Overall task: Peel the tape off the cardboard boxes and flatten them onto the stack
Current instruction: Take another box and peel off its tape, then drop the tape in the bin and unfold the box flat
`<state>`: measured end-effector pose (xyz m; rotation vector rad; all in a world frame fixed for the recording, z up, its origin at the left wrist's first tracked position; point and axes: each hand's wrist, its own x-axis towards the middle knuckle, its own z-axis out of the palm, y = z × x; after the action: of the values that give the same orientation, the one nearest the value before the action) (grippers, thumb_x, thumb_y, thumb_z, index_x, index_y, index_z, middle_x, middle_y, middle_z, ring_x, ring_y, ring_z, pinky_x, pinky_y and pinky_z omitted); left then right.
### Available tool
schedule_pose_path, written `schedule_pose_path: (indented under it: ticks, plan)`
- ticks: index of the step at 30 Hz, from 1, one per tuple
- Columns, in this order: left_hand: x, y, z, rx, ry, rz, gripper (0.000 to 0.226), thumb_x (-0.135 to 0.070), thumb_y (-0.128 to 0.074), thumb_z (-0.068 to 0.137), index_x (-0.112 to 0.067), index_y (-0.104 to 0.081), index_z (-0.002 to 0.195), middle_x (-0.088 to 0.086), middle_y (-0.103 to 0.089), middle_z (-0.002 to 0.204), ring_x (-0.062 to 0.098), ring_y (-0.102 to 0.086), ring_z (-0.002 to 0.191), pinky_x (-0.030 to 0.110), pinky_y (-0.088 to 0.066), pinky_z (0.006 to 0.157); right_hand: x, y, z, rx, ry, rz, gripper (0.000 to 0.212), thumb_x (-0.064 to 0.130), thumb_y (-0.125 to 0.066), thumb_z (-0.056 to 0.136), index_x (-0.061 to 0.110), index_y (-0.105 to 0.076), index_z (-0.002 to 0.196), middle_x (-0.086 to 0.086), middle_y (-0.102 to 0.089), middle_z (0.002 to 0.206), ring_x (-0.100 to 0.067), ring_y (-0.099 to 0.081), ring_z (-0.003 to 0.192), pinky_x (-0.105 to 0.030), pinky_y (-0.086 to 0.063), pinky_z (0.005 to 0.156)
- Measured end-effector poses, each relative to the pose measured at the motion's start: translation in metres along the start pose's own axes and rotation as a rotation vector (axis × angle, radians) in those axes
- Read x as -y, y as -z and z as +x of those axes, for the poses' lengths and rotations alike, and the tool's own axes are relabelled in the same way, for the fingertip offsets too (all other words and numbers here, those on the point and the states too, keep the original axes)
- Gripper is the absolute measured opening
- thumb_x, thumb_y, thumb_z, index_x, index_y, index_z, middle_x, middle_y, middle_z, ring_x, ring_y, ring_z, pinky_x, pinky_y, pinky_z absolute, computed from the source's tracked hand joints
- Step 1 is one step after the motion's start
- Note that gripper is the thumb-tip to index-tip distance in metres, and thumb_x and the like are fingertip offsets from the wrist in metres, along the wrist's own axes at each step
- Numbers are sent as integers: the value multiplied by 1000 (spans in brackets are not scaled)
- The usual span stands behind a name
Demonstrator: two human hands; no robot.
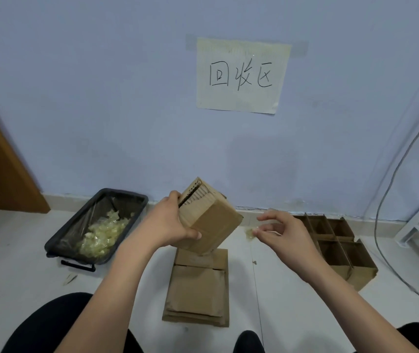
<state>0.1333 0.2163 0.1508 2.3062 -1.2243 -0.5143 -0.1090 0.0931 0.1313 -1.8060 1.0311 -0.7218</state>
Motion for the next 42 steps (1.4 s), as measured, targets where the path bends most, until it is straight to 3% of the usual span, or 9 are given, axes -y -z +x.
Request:
schedule_pose_path:
  ticks: [5,9,13,18,25,28,31,39,42]
  plan:
    - [10,15,1,-47,42,-10,90,-47,-91,61,-26,-41,132,-4,-55,117,18,-57,104,34,-53,78,5,-9,5,27,55,-16,4,11,-79,83,13,-76,85,5,-64,110,5,-67,88,-4,-47,70]
    - [16,29,1,-74,73,-3,92,-49,-91,60,-25,-42,133,-2,-57,121,22,-58,109,43,-56,89,15,-22,8,79,72,22,7,16,-78,84,17,-77,77,6,-71,94,-7,-69,89,-17,-50,74]
    - [35,59,4,-133,145,-16,96,-48,-91,63,-21,-39,139,1,-56,129,25,-56,118,40,-52,93,32,-60,20,146,72,25,6,19,-78,84,20,-79,78,10,-75,88,-12,-68,84,-26,-53,81]
    - [80,110,-4,-275,271,-66,100,-47,-92,65,-16,-38,144,7,-56,134,30,-55,123,39,-50,94,51,-140,47,218,88,69,1,13,-76,84,14,-76,85,-11,-73,80,-12,-64,69,-21,-52,68]
    - [173,128,-14,-494,554,-199,101,-48,-95,58,-20,-40,138,5,-58,132,32,-57,120,52,-51,99,53,-279,89,282,112,38,28,6,-71,84,21,-61,107,-3,-67,84,-8,-61,70,-13,-47,61]
    - [202,128,-15,-609,655,-223,99,-45,-94,60,-18,-41,139,8,-58,132,35,-57,121,53,-51,98,41,-334,104,296,124,-54,12,5,-69,85,15,-64,90,0,-63,77,-7,-56,67,-12,-41,57]
    - [218,127,-14,-711,735,-248,96,-41,-94,64,-12,-40,138,13,-55,134,38,-55,122,54,-50,98,25,-382,117,344,79,-129,14,3,-63,87,15,-65,80,1,-62,76,-11,-56,70,-18,-41,62]
    - [231,119,-13,-697,760,-308,95,-41,-93,64,-17,-38,138,9,-54,131,33,-56,117,53,-52,97,-10,-475,129,391,33,-304,19,-2,-51,87,7,-66,81,-10,-63,90,-24,-61,84,-26,-47,66]
    - [232,117,-14,-684,747,-330,91,-39,-92,65,-18,-39,137,8,-54,129,31,-56,115,51,-53,96,-17,-491,128,429,85,-406,19,4,-50,94,-1,-68,98,-15,-64,100,-22,-56,85,-31,-49,76]
